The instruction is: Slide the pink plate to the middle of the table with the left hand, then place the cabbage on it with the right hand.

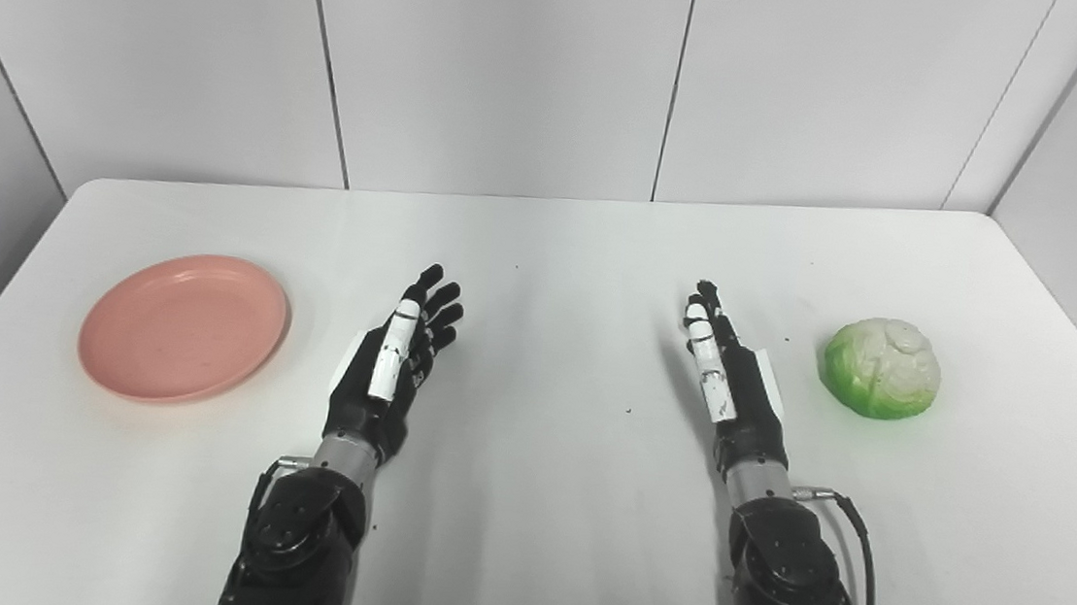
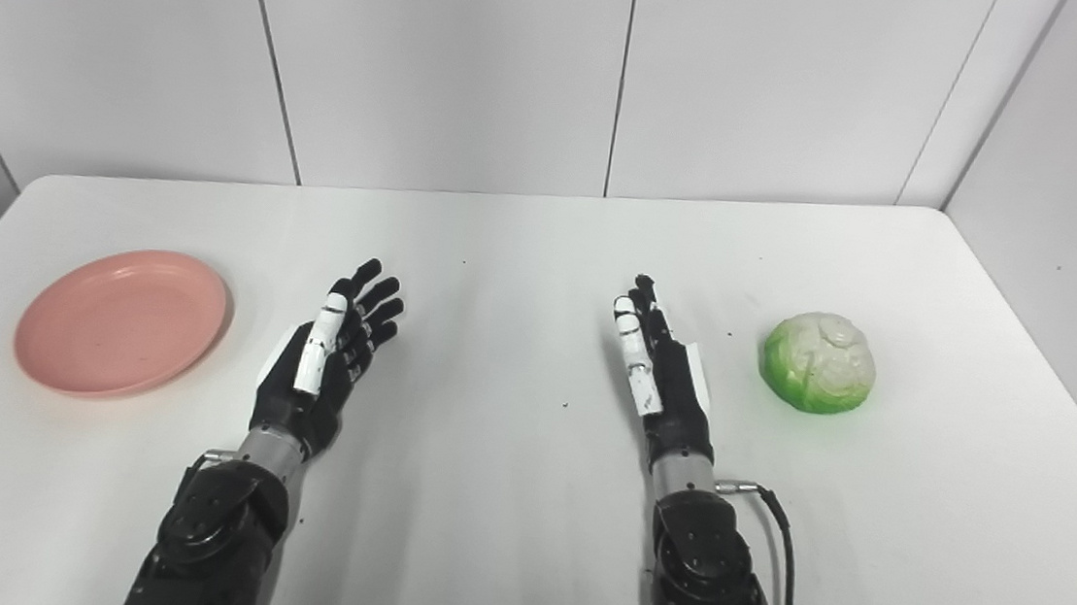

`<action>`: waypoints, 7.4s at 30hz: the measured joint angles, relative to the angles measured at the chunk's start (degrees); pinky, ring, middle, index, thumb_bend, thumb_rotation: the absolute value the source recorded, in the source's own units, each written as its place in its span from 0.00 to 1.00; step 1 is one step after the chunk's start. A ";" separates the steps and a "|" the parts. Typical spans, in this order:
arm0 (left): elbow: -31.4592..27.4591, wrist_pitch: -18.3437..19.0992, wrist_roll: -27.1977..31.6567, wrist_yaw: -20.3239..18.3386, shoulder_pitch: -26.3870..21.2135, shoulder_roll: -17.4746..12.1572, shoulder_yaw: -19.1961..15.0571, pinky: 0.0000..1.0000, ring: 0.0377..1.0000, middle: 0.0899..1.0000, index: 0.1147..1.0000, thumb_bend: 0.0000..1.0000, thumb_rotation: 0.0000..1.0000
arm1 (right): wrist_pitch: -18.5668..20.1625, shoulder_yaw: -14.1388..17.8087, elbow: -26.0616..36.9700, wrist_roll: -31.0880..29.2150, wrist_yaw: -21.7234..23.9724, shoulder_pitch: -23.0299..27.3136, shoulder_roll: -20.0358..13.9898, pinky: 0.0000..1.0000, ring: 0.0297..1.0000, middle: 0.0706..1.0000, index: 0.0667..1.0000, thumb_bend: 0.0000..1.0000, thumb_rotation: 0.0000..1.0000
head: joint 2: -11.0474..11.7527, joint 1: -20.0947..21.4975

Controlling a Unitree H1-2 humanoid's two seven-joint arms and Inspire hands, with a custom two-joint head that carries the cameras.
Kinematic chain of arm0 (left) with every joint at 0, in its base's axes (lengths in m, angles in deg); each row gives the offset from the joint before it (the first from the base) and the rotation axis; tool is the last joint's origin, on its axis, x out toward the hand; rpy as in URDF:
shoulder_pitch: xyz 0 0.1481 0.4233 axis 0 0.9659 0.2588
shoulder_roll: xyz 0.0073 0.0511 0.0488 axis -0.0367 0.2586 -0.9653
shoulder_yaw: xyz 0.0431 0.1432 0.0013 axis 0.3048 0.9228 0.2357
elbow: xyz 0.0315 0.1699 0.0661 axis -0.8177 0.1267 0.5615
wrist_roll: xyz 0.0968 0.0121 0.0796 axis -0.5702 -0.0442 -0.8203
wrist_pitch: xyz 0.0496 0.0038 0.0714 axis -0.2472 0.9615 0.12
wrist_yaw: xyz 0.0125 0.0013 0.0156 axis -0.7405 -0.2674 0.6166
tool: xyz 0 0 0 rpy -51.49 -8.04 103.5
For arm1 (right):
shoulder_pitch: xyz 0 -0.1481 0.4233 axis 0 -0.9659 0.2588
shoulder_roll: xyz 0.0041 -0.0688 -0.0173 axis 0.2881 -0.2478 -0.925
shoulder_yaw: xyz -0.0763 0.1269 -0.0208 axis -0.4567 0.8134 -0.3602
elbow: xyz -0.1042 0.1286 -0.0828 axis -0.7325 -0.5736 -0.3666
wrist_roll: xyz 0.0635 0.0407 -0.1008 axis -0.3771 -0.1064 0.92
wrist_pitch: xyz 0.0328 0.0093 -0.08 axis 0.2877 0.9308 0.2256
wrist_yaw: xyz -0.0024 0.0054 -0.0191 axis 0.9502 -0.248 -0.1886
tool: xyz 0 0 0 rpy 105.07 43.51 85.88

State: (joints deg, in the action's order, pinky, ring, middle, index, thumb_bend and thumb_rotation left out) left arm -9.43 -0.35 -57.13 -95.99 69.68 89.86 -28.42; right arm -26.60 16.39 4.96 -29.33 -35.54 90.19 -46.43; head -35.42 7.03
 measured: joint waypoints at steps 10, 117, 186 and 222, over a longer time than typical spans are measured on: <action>0.00 0.00 -0.01 0.01 0.00 0.00 -0.01 0.97 0.93 0.93 0.93 0.45 1.00 | 0.00 -0.04 0.00 -0.01 0.07 0.00 0.01 0.95 0.93 0.94 0.95 0.22 1.00 | 0.00 0.00; 2.98 -2.52 -1.69 1.91 -0.91 2.54 1.00 0.95 0.92 0.93 0.93 0.44 1.00 | -0.53 0.38 -0.47 -2.56 1.78 0.00 -2.47 0.96 0.95 0.96 0.97 0.19 1.00 | 4.57 -15.29; -24.28 -1.95 -6.24 8.88 -0.07 2.98 -3.11 0.94 0.93 0.93 0.93 0.47 1.00 | -3.72 1.59 -1.73 -8.50 5.53 -0.72 -6.25 1.00 0.98 0.99 0.99 0.18 1.00 | 5.62 -25.14; -20.61 -7.40 0.25 22.17 -2.58 -6.06 -24.33 0.96 0.96 0.96 0.97 0.44 1.00 | -2.77 2.59 -0.38 -10.01 7.84 -0.98 -6.83 1.00 0.98 0.99 1.00 0.14 1.00 | 4.92 -28.56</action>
State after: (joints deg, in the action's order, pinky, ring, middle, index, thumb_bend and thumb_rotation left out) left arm -30.04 -7.75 -56.88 -73.82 67.10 83.80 -52.75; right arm -29.37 18.98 4.57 -39.33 -27.70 89.22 -53.26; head -30.50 -21.53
